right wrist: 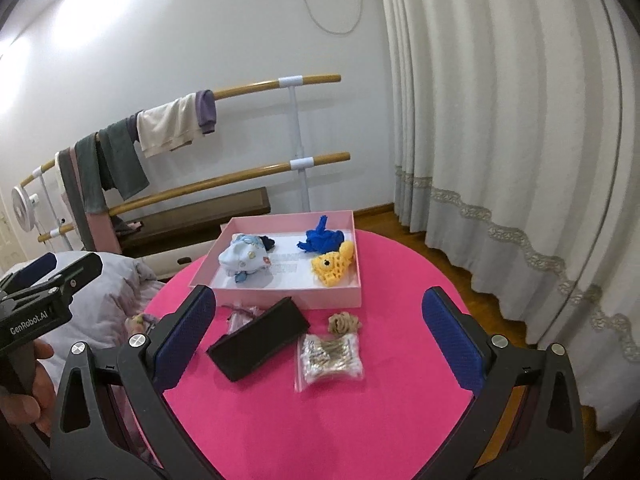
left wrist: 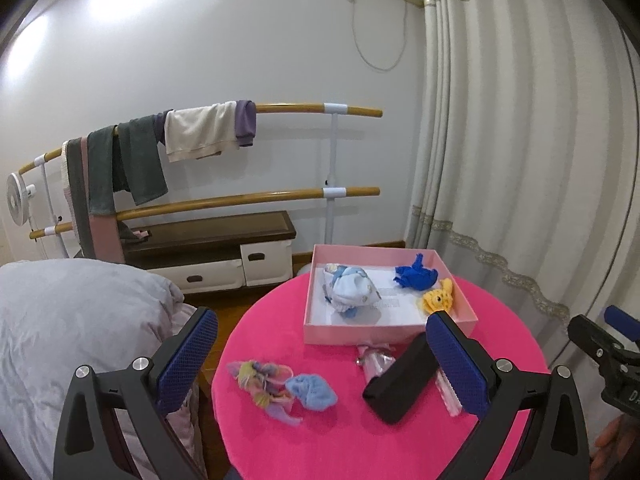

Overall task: Organize soft objects
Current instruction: 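Withdraw both tools from the box and move the right tool toward the cotton swabs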

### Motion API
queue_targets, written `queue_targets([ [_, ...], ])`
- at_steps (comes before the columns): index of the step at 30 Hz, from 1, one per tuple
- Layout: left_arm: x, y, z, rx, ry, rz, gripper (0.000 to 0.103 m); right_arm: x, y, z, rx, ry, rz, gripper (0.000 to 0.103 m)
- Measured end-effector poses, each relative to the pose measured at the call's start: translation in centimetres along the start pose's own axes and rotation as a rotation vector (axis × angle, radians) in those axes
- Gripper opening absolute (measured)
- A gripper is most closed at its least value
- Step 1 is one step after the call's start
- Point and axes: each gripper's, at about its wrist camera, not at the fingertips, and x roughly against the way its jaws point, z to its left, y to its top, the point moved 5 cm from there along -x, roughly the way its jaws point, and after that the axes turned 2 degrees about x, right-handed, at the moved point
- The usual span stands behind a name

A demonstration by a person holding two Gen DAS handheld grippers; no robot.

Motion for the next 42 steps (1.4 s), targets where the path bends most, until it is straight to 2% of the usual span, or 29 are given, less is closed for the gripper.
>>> queue_targets([
  [10, 5.2, -2.2, 0.1, -0.014, 0.004, -0.011, 0.103, 2.2, -0.5, 1.1, 0.015, 0.009, -0.025, 0.103],
  [21, 7.0, -2.0, 0.0, -0.012, 0.003, -0.001, 0.103, 2.8, -0.6, 1.4, 0.027, 0.019, -0.029, 0.103],
  [34, 6.6, -1.8, 0.5, -0.007, 0.018, 0.006, 0.103, 2.2, -0.6, 1.2, 0.028, 0.009, -0.018, 0.103],
  [42, 4.0, -3.6, 2.4, 0.01, 0.059, 0.079, 0.103, -0.5, -1.7, -0.4, 0.008, -0.005, 0.045, 0.103],
])
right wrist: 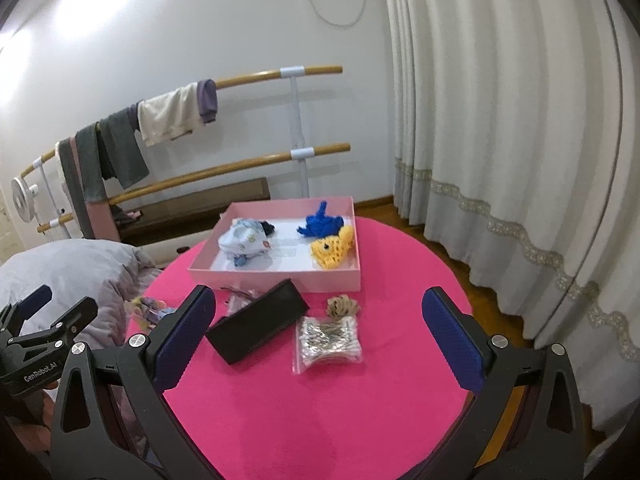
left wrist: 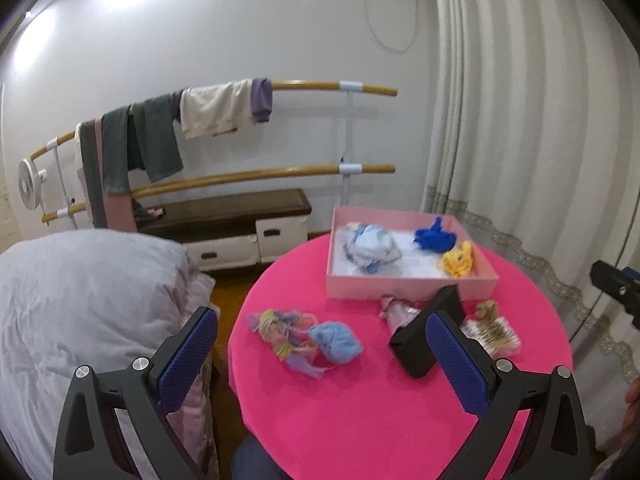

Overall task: Organize soft objects
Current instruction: 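Withdraw both tools from the box and move the right tool toward the cotton swabs, then grasp the cotton swab bag with the right tool while the left tool grasps the blue cap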

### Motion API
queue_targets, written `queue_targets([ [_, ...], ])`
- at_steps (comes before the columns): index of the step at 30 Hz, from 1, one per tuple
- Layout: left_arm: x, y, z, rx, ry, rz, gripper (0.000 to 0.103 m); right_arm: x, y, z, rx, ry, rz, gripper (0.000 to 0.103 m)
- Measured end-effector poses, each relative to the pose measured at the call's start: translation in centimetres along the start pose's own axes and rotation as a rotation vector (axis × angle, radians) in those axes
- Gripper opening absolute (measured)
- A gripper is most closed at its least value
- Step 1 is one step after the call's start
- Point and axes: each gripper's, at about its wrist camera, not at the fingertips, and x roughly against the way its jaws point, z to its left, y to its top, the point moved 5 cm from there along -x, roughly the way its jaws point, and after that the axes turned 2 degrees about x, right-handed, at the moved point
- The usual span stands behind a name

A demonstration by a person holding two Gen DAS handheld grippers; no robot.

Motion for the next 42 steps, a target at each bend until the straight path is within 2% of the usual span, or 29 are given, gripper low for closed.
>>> queue_targets([
  [13, -7.7, -1.3, 2.2, 0.027, 0.064, 0.137, 0.103, -6.8, -3.2, -2.1, -0.036, -0.025, 0.151, 0.103],
  [20, -12.3, -2.2, 5.0, 0.053, 0.119, 0.176, 0.103, -9.9, -4.7, -2.6, -0.047, -0.031, 0.216, 0.103],
  [26, -15.4, -2.7, 5.9, 0.056, 0.129, 0.21, 0.103, -12.2, -5.7, -2.4, -0.047, -0.031, 0.269, 0.103],
  [31, -15.6, -2.3, 5.3, 0.059, 0.093, 0.186, 0.103, -13.7, -6.4, -2.5, -0.05, -0.032, 0.303, 0.103],
  [33, -15.1, -2.4, 4.2, 0.057, 0.046, 0.172, 0.103, -14.1, -6.5, -2.7, -0.053, -0.032, 0.309, 0.103],
  [35, -15.1, -2.7, 2.9, 0.033, 0.001, 0.171, 0.103, -14.4, -6.7, -2.7, -0.054, -0.032, 0.314, 0.103],
  [37, -15.6, -3.1, 1.7, 0.003, -0.003, 0.18, 0.103, -14.6, -6.8, -2.8, -0.056, -0.031, 0.318, 0.103],
  [42, -17.8, -3.4, 0.3, 0.016, -0.056, 0.226, 0.093, -15.3, -7.2, -3.2, -0.061, -0.028, 0.329, 0.103],
])
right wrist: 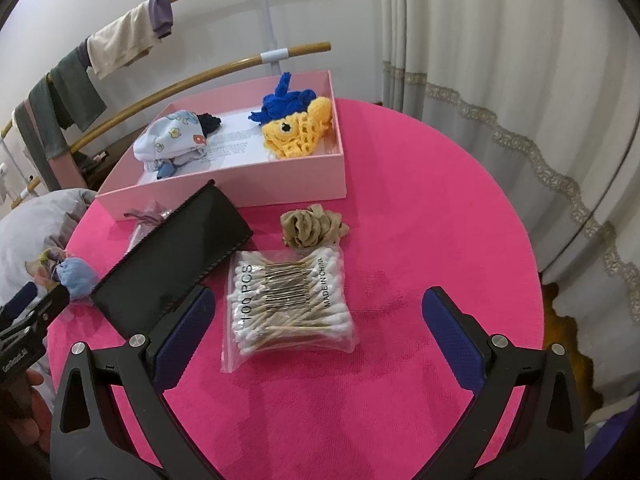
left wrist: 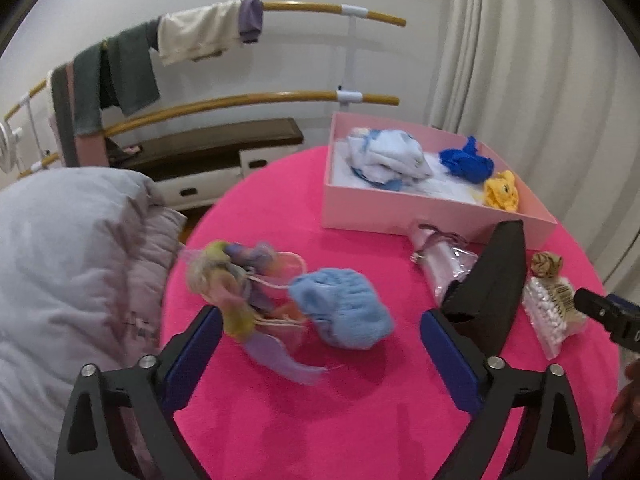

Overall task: Organize soft objects
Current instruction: 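Grasp the cotton swab bag with the right tool while the left tool grasps the blue cap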

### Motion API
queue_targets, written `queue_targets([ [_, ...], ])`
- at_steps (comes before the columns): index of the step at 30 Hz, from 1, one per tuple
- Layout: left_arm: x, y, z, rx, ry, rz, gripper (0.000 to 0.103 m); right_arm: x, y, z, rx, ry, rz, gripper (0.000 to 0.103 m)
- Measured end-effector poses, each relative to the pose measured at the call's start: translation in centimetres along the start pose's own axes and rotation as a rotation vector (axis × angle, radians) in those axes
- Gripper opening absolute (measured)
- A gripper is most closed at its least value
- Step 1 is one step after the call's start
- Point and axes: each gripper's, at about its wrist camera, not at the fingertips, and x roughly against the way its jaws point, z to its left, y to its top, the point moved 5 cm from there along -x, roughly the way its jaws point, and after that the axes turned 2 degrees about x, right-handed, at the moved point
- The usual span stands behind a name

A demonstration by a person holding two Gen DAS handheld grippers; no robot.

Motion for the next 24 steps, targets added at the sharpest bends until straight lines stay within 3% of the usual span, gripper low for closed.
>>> queue_targets([
  [8, -3.3, 1.3, -1.3, -0.063, 0.012, -0.004, 0.088, -2.9, -0.1, 0.2, 0.0, 0.047, 0.032, 0.103],
  [11, -4.6, 1.1, -2.0, -0.093, 0.021, 0.015, 0.065, -4.3, -0.3, 0.5, 0.007, 0.058, 0.048, 0.102],
  [13, -5.7, 0.9, -2.1, -0.078, -0.01, 0.06, 0.038, -4.8, -0.3, 0.7, 0.027, 0.047, 0.045, 0.09],
  [15, -6.5, 0.7, -1.6, -0.063, -0.002, 0.083, 0.038, -4.7, -0.1, 1.0, 0.042, 0.055, 0.034, 0.072],
  [17, -6.2, 0.7, -1.4, -0.078, 0.013, 0.071, 0.045, -4.5, -0.1, 0.9, 0.042, 0.066, 0.036, 0.07],
  [18, -6.2, 0.7, -1.5, -0.092, 0.029, 0.062, 0.06, -4.5, -0.2, 0.9, 0.045, 0.067, 0.035, 0.07],
  [19, -6.1, 0.7, -1.6, -0.097, 0.036, 0.053, 0.068, -4.5, -0.2, 1.0, 0.046, 0.068, 0.032, 0.07],
  [21, -6.1, 1.0, -1.8, -0.094, 0.031, 0.04, 0.064, -4.5, -0.2, 1.0, 0.046, 0.067, 0.03, 0.07],
  [24, -7.4, 1.1, -1.7, -0.079, 0.008, 0.087, 0.035, -4.3, -0.3, 1.0, 0.042, 0.077, 0.027, 0.067],
])
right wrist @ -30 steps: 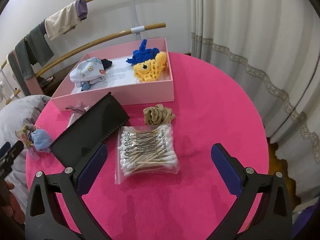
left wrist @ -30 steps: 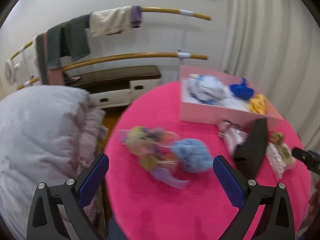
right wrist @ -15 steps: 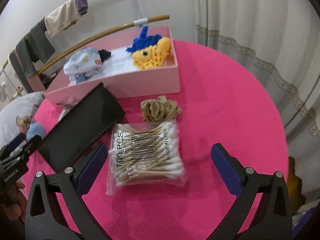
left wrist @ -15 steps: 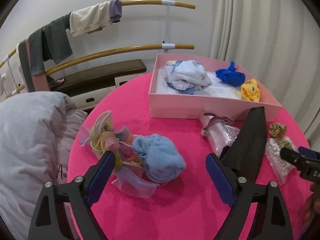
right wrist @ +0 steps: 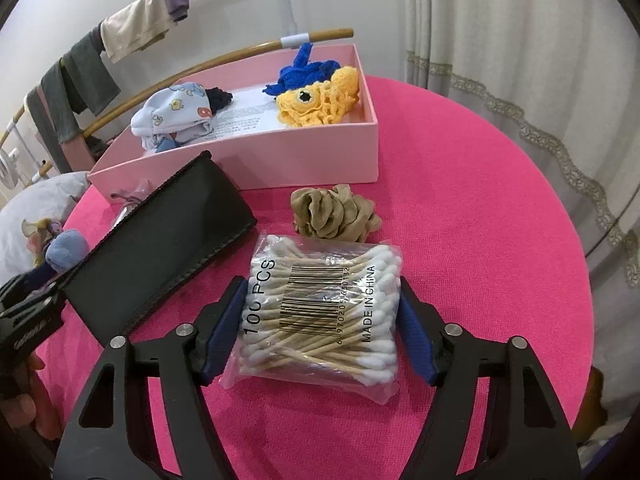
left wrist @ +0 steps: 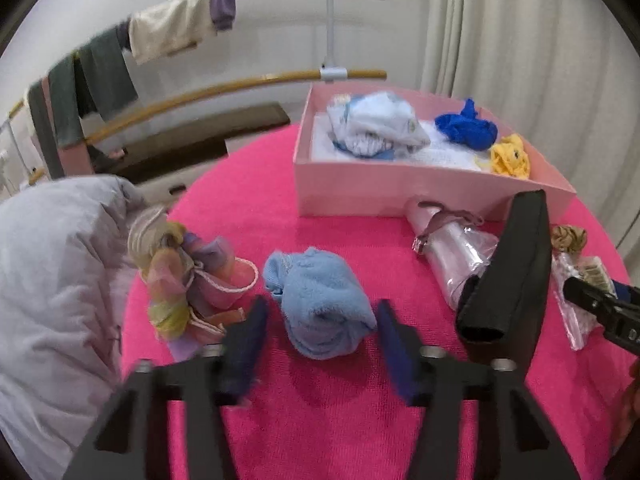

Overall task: Organize soft objects
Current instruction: 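Grasp the cotton swab bag with the right tool while the left tool grasps the blue cap, then release the swab bag into the box with the right tool while the left tool releases the cap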

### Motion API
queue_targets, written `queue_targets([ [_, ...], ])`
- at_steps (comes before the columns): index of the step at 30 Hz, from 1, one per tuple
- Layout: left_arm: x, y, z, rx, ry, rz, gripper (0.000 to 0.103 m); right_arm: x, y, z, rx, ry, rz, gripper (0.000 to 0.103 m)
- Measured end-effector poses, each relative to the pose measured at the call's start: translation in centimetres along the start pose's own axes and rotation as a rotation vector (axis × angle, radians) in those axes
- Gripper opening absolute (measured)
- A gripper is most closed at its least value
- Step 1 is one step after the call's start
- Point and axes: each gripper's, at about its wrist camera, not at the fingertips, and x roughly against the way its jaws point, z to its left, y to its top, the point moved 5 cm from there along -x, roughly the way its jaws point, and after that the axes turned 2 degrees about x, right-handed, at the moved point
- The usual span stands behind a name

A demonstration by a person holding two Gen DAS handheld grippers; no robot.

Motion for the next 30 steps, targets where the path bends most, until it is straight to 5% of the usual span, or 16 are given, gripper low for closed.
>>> queue_targets([
  [12, 5.3, -1.0, 0.4, -0.017, -0.115, -0.12, 0.033, 3.8, -0.6, -1.0, -0.024, 0.027, -0.032, 0.066],
  [30, 10.6, 0.5, -1.7, -0.062, -0.078, -0.174, 0.033, 8.1, 1.0, 1.3, 0.021, 0.048, -0.108, 0.066],
])
